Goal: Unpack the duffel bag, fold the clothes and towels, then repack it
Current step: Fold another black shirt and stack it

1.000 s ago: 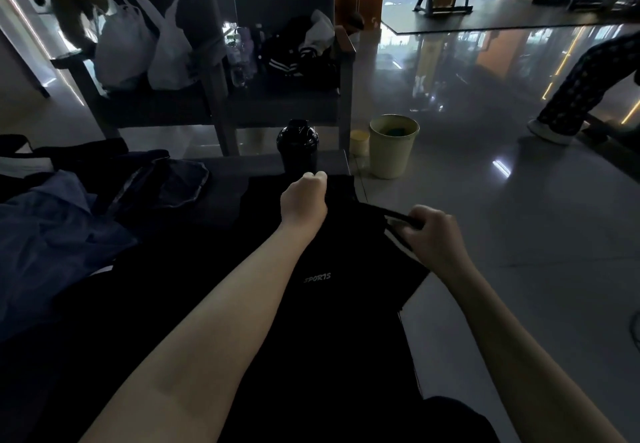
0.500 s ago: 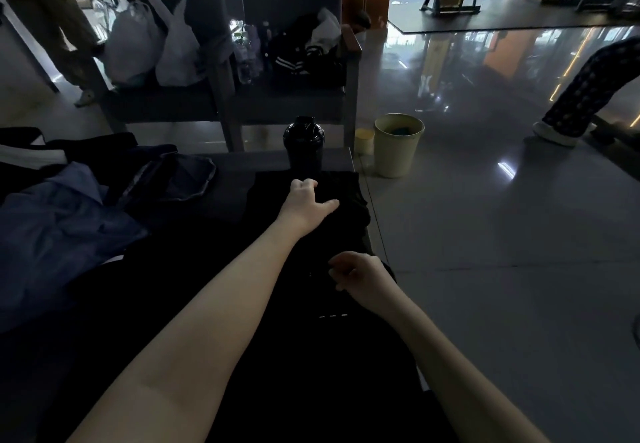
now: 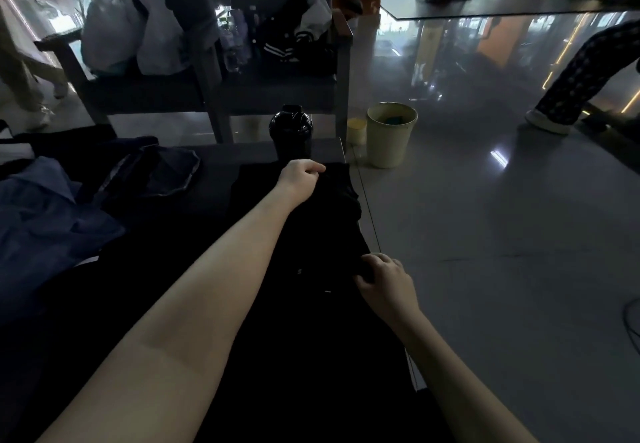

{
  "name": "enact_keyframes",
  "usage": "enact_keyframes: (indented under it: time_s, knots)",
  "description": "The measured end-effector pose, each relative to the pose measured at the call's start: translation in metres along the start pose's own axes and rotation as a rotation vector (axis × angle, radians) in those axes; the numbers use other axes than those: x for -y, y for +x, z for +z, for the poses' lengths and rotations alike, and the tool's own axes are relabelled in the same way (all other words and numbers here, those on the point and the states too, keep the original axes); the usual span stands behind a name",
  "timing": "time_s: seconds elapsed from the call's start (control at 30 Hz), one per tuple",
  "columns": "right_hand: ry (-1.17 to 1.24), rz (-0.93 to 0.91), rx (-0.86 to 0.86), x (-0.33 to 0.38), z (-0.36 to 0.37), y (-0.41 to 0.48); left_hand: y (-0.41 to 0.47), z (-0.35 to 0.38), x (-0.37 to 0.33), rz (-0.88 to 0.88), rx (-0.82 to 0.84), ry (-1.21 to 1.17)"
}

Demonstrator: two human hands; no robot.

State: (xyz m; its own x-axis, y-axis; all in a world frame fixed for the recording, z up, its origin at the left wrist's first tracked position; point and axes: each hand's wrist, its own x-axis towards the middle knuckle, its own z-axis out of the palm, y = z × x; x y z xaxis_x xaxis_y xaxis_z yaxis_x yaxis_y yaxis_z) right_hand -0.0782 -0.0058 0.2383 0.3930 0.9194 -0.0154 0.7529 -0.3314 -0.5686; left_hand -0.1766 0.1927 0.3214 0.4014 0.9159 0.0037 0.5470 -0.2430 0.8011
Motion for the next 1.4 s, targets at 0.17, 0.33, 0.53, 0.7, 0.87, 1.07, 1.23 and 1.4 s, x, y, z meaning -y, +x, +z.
enact_keyframes:
  time_s: [0.17,0.33,0.53,0.7,0.87,1.07,1.23,1.4]
  knots:
    - [-0.063,0.03,0.024,0.003,0.006,-0.005,-0.011,0.0,0.015,0.208,0.191,0.649]
    - [-0.178,0.031,0.156,0.01,0.008,-0.011,-0.033,-0.019,0.041,0.375,0.005,0.961]
    - [-0.126,-0.137,0.061,0.05,0.006,-0.004,-0.054,-0.063,0.078,0.307,-0.179,1.047]
    - [-0.065,-0.224,-0.044,0.095,0.003,0.035,-0.049,-0.077,0.082,0.152,-0.25,0.75]
    - [-0.076,-0.254,-0.1,0.126,0.0,0.092,-0.032,-0.092,0.079,0.213,-0.226,0.563]
    - [-0.096,-0.222,-0.153,0.139,0.013,0.124,-0.015,-0.105,0.089,0.12,-0.154,0.262]
    - [-0.026,-0.119,-0.243,0.139,0.008,0.126,-0.025,-0.109,0.111,0.057,0.07,0.307]
    - [0.01,-0.039,-0.243,0.138,0.004,0.13,-0.033,-0.12,0.145,-0.044,0.016,0.358]
